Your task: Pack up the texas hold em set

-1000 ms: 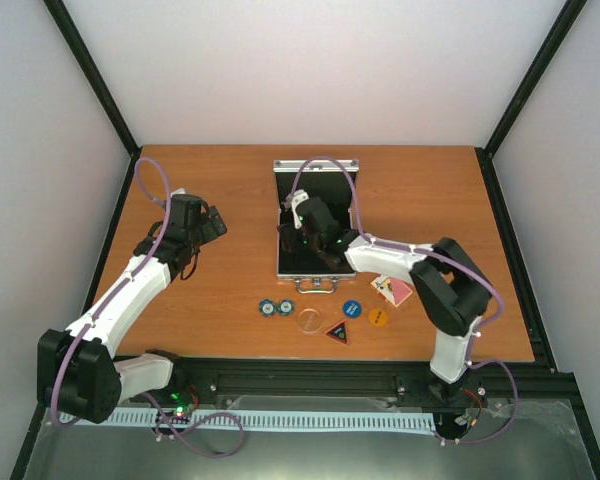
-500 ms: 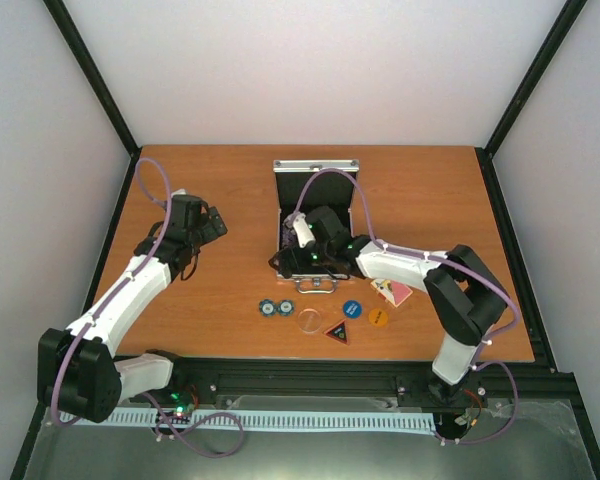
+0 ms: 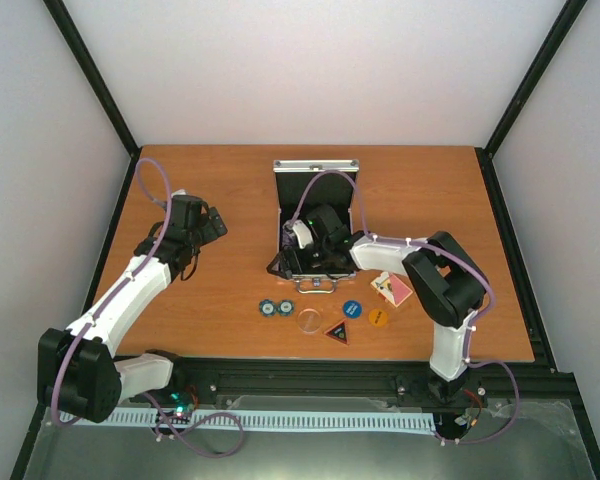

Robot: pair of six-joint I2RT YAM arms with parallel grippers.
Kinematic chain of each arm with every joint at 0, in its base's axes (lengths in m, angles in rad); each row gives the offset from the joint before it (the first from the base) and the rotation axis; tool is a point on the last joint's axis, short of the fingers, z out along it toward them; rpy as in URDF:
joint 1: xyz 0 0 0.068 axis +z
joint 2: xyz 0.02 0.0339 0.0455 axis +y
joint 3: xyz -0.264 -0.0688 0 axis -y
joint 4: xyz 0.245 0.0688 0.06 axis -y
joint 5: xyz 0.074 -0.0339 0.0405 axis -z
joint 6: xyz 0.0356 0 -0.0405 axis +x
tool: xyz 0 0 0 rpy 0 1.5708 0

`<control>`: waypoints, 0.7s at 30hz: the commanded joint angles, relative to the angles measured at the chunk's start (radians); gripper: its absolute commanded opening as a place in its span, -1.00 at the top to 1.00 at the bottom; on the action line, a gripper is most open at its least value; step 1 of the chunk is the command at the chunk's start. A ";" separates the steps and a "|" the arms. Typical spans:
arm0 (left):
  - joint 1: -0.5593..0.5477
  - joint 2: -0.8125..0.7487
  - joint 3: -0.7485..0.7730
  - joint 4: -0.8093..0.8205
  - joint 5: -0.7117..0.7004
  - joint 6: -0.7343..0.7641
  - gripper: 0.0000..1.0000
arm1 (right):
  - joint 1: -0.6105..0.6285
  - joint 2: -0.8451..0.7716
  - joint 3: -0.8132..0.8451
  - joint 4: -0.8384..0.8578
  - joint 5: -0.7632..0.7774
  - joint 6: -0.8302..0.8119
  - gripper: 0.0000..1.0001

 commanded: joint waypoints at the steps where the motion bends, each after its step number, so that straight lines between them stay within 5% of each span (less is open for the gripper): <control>1: 0.005 -0.006 -0.001 0.025 -0.004 -0.012 -1.00 | -0.004 0.014 0.034 0.034 -0.003 0.005 -1.00; 21: 0.005 0.011 0.001 0.020 -0.003 -0.004 -0.99 | -0.005 0.079 0.040 0.157 0.228 -0.044 -1.00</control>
